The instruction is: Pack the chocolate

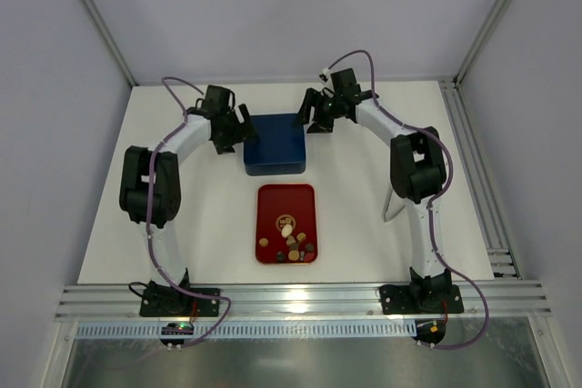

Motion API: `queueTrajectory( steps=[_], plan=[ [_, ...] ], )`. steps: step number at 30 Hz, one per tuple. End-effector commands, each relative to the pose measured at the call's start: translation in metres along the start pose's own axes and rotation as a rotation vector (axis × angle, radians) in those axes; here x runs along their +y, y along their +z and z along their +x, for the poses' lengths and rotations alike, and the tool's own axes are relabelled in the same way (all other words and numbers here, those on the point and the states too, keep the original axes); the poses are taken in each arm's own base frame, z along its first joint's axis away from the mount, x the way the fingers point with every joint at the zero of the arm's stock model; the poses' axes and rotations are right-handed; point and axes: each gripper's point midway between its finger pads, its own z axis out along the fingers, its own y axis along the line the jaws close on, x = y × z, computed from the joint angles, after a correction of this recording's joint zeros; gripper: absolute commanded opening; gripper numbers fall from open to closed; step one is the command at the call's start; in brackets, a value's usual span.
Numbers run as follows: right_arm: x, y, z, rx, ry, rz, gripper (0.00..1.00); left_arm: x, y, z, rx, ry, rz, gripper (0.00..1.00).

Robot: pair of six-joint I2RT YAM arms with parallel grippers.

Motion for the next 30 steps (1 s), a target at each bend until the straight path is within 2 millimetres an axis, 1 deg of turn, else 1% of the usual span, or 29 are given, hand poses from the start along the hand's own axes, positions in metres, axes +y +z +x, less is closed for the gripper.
queueTrajectory(
  steps=[1,2,3,4,5,7,8,9,13,14,15,16,19,21,23,24,25,26,28,29,30],
  plan=[
    [0.01,0.0,-0.023,-0.051,-0.03,-0.049,0.71,-0.002,-0.007,-0.029,-0.055,0.029,0.005,0.88],
    [0.012,0.0,-0.026,-0.061,-0.019,-0.059,0.72,-0.004,-0.002,-0.037,-0.069,0.014,0.015,0.88],
    [0.01,0.001,-0.028,-0.066,-0.01,-0.06,0.72,-0.004,0.001,-0.04,-0.069,0.004,0.022,0.88],
    [0.009,0.005,-0.031,-0.067,-0.011,-0.066,0.73,0.0,0.003,-0.047,-0.076,-0.015,0.027,0.88],
    [0.009,0.008,-0.032,-0.066,-0.008,-0.069,0.73,-0.001,0.007,-0.052,-0.086,-0.023,0.04,0.88],
    [0.008,0.013,-0.035,-0.061,-0.005,-0.072,0.73,0.002,0.019,-0.052,-0.07,-0.042,0.047,0.87],
    [0.007,0.015,-0.036,-0.063,-0.004,-0.071,0.73,-0.002,0.021,-0.057,-0.079,-0.042,0.06,0.87],
    [0.007,0.016,-0.038,-0.066,0.0,-0.07,0.73,0.002,0.029,-0.056,-0.069,-0.046,0.058,0.87],
    [0.005,0.022,-0.045,-0.075,0.013,-0.07,0.73,0.0,0.041,-0.058,-0.064,-0.057,0.085,0.86],
    [0.0,0.027,-0.044,-0.071,0.02,-0.058,0.73,0.001,0.043,-0.058,-0.063,-0.058,0.083,0.86],
    [-0.001,0.028,-0.044,-0.068,0.024,-0.055,0.73,0.002,0.044,-0.057,-0.062,-0.059,0.079,0.85],
    [0.0,0.028,-0.046,-0.07,0.025,-0.056,0.73,0.004,0.047,-0.055,-0.057,-0.06,0.073,0.85],
    [-0.007,0.032,-0.047,-0.073,0.036,-0.029,0.73,0.011,0.052,-0.052,-0.056,-0.072,0.045,0.83],
    [-0.01,0.034,-0.047,-0.075,0.041,-0.017,0.72,0.022,0.056,-0.048,-0.049,-0.087,0.003,0.81],
    [-0.017,0.036,-0.045,-0.074,0.052,0.01,0.68,0.029,0.063,-0.037,-0.016,-0.103,-0.026,0.79],
    [-0.02,0.037,-0.044,-0.071,0.057,0.019,0.67,0.034,0.065,-0.035,-0.008,-0.109,-0.045,0.75],
    [-0.024,0.04,-0.041,-0.064,0.063,0.037,0.64,0.038,0.068,-0.031,0.004,-0.113,-0.06,0.74],
    [-0.027,0.041,-0.039,-0.061,0.067,0.048,0.62,0.044,0.073,-0.022,0.03,-0.123,-0.082,0.72],
    [-0.03,0.044,-0.033,-0.045,0.071,0.069,0.6,0.051,0.077,-0.015,0.045,-0.127,-0.11,0.68],
    [-0.035,0.046,-0.031,-0.044,0.067,0.091,0.57,0.055,0.08,-0.007,0.062,-0.129,-0.126,0.66],
    [-0.034,0.047,-0.025,-0.031,0.066,0.101,0.54,0.056,0.08,-0.004,0.068,-0.127,-0.129,0.66]
  ],
)
